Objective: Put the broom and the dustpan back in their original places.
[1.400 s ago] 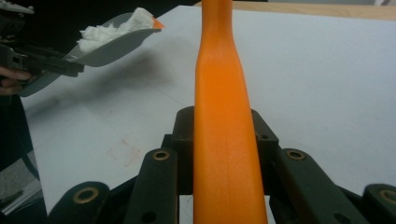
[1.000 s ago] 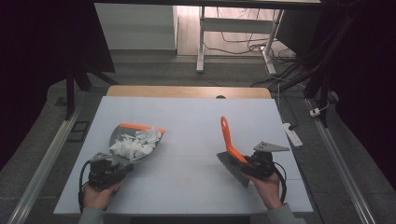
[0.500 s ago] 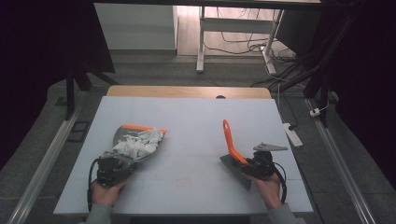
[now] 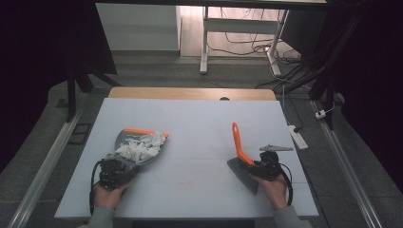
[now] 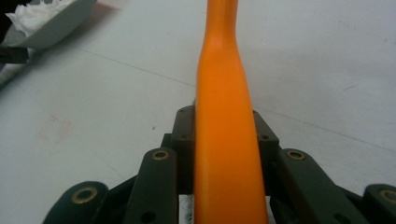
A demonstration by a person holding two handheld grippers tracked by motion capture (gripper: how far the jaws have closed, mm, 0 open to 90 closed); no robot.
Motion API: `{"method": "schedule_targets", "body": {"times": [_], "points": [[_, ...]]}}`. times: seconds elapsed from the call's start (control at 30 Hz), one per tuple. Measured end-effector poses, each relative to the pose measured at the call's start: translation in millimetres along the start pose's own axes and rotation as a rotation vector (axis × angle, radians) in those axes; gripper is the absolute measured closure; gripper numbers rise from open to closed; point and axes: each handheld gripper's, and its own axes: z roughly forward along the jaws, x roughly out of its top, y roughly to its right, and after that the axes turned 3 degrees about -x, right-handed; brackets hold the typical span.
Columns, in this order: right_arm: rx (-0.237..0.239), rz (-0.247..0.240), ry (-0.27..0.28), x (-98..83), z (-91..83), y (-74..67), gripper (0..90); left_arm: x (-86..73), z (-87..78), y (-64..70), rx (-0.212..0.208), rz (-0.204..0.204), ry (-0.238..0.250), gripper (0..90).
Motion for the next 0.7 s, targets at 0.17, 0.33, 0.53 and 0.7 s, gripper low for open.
{"method": "schedule_targets", "body": {"times": [0.17, 0.33, 0.53, 0.7], "points": [[-0.008, -0.022, -0.017, 2.3, 1.8, 5.8, 67.2, 0.9, 3.9, 2.6, 0.022, 0.0, -0.015, 61.0], [-0.014, -0.017, -0.029, 3.2, 3.6, 11.6, 64.0, 1.6, 5.8, 3.2, 0.051, -0.035, -0.012, 61.0], [-0.036, -0.04, -0.043, 3.2, 5.2, 11.9, 59.0, 2.1, 7.5, 5.0, 0.068, -0.064, -0.003, 60.8], [-0.071, -0.071, -0.055, 3.3, 6.8, 11.3, 51.7, 2.5, 7.2, 4.9, 0.057, -0.069, -0.001, 55.7]]}}
